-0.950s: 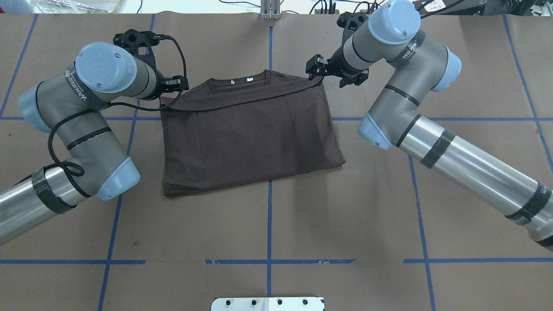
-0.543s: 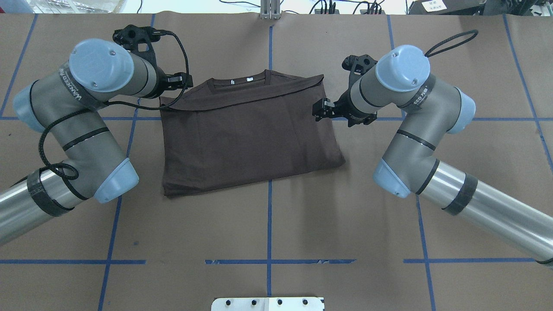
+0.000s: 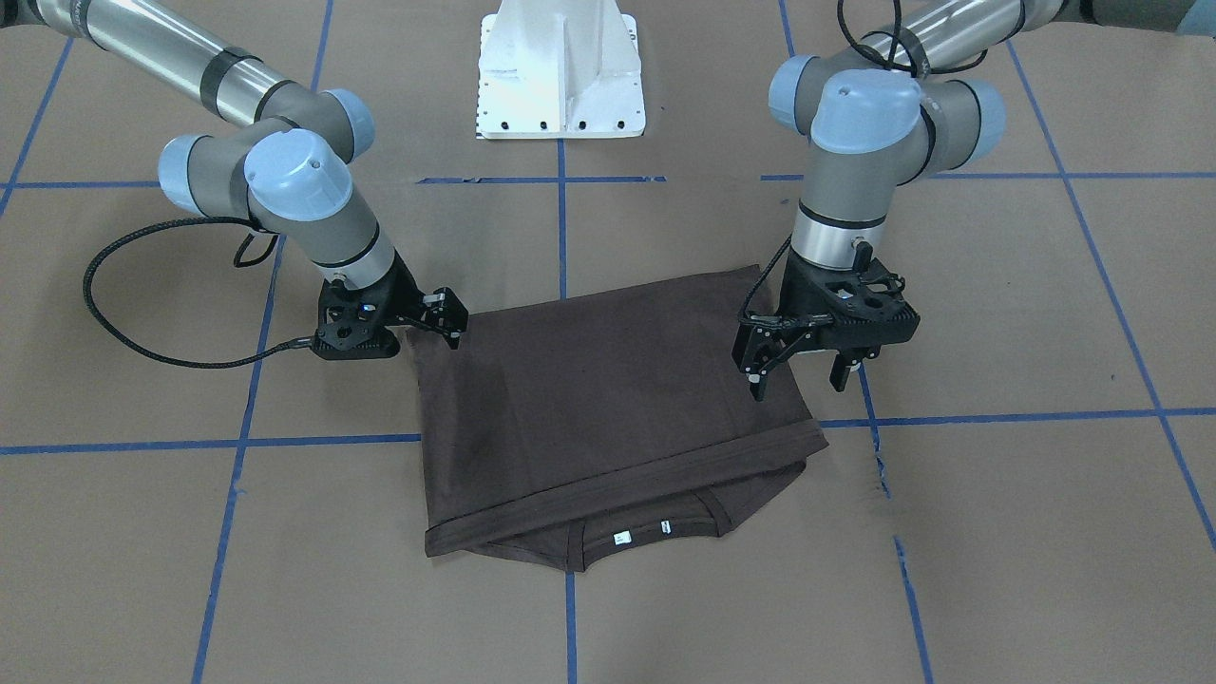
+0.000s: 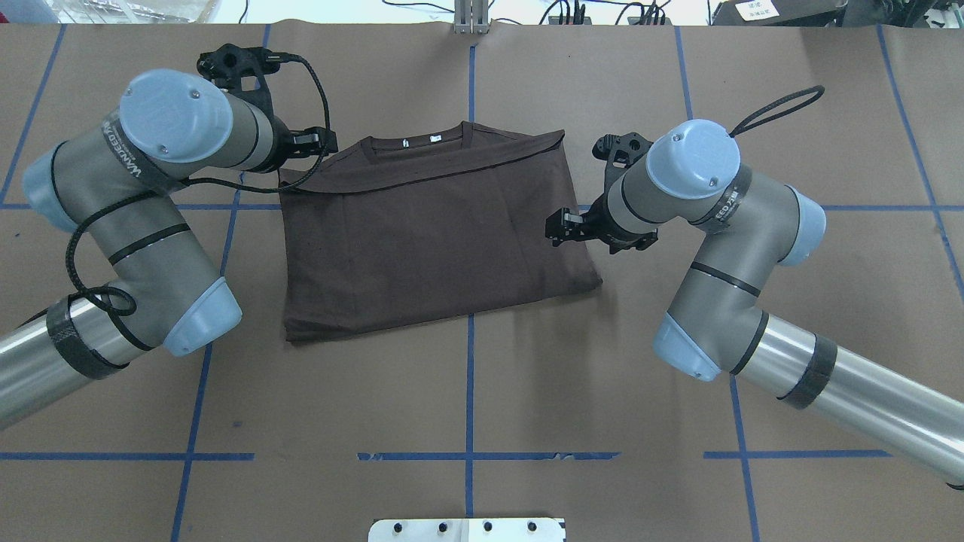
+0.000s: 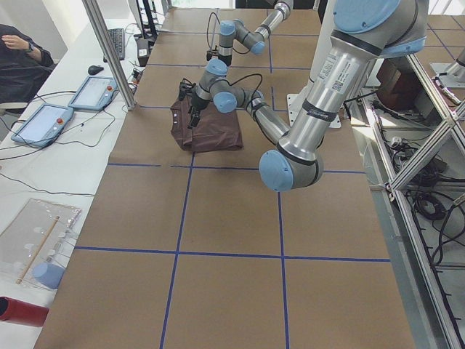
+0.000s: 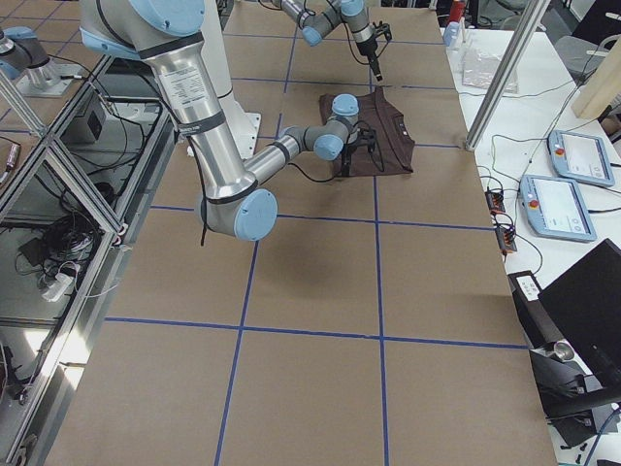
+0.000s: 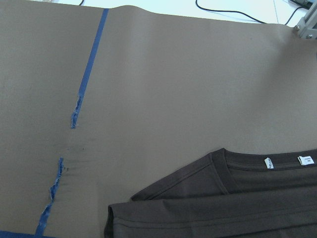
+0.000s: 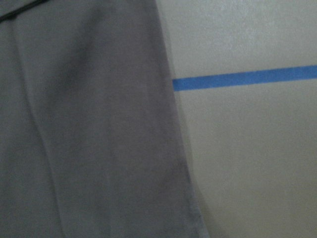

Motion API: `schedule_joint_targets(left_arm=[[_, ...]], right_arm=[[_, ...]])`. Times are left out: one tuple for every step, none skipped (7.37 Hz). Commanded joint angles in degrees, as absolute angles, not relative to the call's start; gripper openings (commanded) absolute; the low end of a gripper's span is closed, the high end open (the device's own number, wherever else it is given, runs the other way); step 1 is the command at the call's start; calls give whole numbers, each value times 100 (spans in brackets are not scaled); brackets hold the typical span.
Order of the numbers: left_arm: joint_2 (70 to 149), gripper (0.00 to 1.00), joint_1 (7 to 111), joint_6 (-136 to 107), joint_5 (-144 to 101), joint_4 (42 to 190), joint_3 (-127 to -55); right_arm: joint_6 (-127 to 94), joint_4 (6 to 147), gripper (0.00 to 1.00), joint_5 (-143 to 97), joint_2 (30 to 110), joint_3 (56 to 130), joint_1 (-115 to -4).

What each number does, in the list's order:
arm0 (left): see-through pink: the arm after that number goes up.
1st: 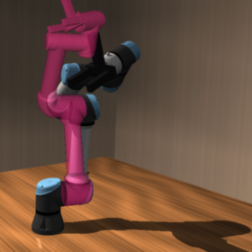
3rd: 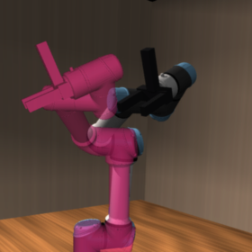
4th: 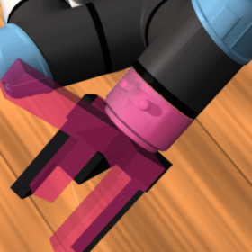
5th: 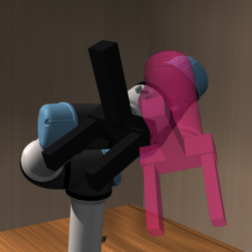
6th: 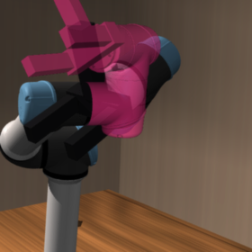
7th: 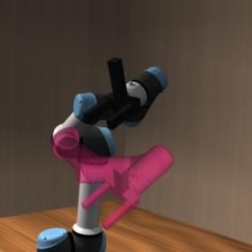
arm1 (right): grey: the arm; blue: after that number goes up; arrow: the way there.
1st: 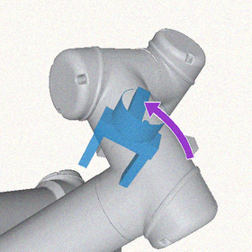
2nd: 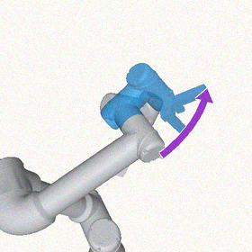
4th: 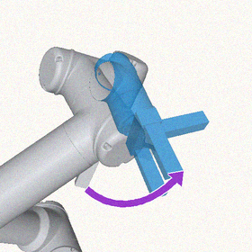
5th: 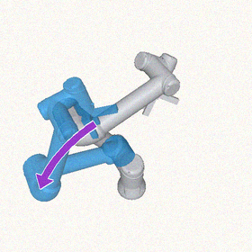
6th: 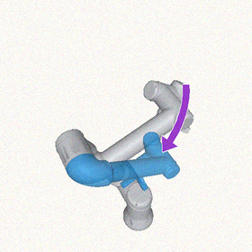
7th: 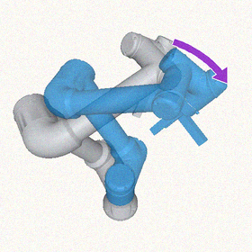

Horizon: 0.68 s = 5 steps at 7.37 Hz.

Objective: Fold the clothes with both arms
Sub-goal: 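Move the right gripper to the folded shirt's side edge and grasp it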

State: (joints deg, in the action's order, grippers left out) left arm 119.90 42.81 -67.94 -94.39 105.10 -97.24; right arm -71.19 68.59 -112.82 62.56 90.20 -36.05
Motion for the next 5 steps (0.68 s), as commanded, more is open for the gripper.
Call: schedule_joint_targets(left_arm=[[11971, 100, 4280, -6794, -9431, 10486, -9852], [11971, 100, 4280, -6794, -9431, 10485, -9861], [11971, 100, 4280, -6794, -9431, 10485, -9887], [11971, 100, 4280, -6794, -9439, 10485, -9931], [11979, 100, 4272, -6794, -9431, 10503, -9940]], right_arm=[[-7119, 6856, 72, -11276, 6293, 8965, -3498], [-7110, 6855, 44, -11294, 6284, 8956, -3498], [-7006, 6855, 0, -11337, 6284, 8956, -3524], [-7005, 6855, 0, -11373, 6284, 8973, -3568], [-6996, 6847, 0, -11504, 6293, 8991, -3629]])
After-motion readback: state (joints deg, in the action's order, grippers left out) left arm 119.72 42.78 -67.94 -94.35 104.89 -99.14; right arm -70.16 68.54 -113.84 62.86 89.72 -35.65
